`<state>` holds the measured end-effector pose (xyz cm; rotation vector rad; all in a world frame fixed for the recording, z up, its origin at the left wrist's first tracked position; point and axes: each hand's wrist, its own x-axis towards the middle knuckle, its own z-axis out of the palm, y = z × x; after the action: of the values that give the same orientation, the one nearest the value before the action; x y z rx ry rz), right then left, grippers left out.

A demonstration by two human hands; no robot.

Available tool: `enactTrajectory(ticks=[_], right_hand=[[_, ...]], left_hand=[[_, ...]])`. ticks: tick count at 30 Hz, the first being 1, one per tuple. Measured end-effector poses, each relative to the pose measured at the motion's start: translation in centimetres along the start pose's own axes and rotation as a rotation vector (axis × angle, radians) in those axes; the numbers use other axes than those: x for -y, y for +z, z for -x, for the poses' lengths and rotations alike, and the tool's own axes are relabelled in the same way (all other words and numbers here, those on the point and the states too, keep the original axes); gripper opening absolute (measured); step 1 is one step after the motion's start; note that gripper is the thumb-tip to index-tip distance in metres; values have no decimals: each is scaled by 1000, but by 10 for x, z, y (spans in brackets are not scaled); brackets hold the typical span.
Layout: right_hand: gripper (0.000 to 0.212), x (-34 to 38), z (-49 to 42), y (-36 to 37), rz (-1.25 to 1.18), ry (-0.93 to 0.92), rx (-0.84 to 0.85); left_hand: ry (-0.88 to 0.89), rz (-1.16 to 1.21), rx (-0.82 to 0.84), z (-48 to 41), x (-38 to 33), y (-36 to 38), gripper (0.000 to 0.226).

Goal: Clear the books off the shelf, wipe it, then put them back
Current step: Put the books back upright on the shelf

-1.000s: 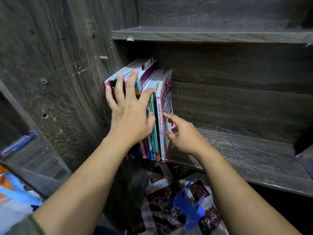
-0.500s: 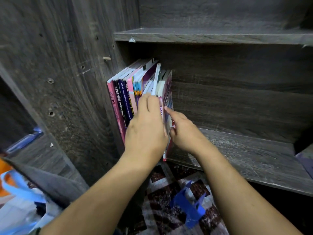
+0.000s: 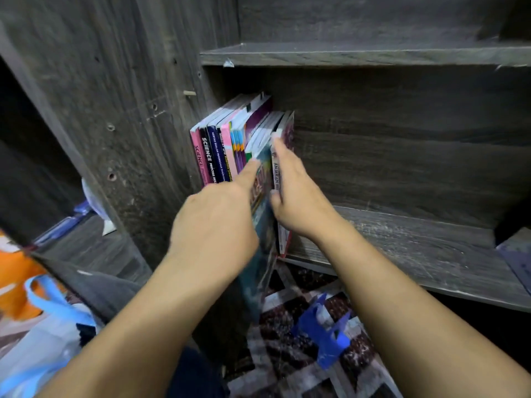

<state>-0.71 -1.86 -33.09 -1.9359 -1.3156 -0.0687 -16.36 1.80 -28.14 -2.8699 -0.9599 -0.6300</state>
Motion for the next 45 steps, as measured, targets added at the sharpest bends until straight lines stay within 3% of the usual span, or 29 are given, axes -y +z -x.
enactTrajectory(ticks=[7, 10, 14, 19, 25, 32, 36, 41, 43, 45], right_hand=[[75, 26, -19, -1, 149, 39, 87], [51, 20, -23, -7, 172, 70, 57], [14, -5, -22, -25, 42, 132, -123], [31, -18, -17, -23, 24, 165, -187], [35, -31, -12, -29, -38, 263, -375], [36, -51, 3, -57, -1, 320, -398], [40, -51, 7, -55, -12, 264, -352], [97, -47, 17, -42, -107, 229, -275], [107, -48, 22, -32, -180, 272, -262], [104, -52, 28, -21, -263, 335, -239]], left_hand=[[-45, -12, 64, 20, 15, -24, 78], [-64, -43, 71, 18, 16, -22, 80], [-69, -49, 77, 20, 12, -21, 82], [-59, -55, 46, 19, 3, -15, 78], [-114, 20, -64, 13, 2, -16, 67], [-94, 51, -212, -10, -7, -25, 64], [-121, -18, -174, -49, -23, 8, 64], [10, 81, -178, -72, -19, 65, 60], [66, 144, -213, -73, -14, 71, 60], [126, 54, -263, -69, -7, 73, 80]])
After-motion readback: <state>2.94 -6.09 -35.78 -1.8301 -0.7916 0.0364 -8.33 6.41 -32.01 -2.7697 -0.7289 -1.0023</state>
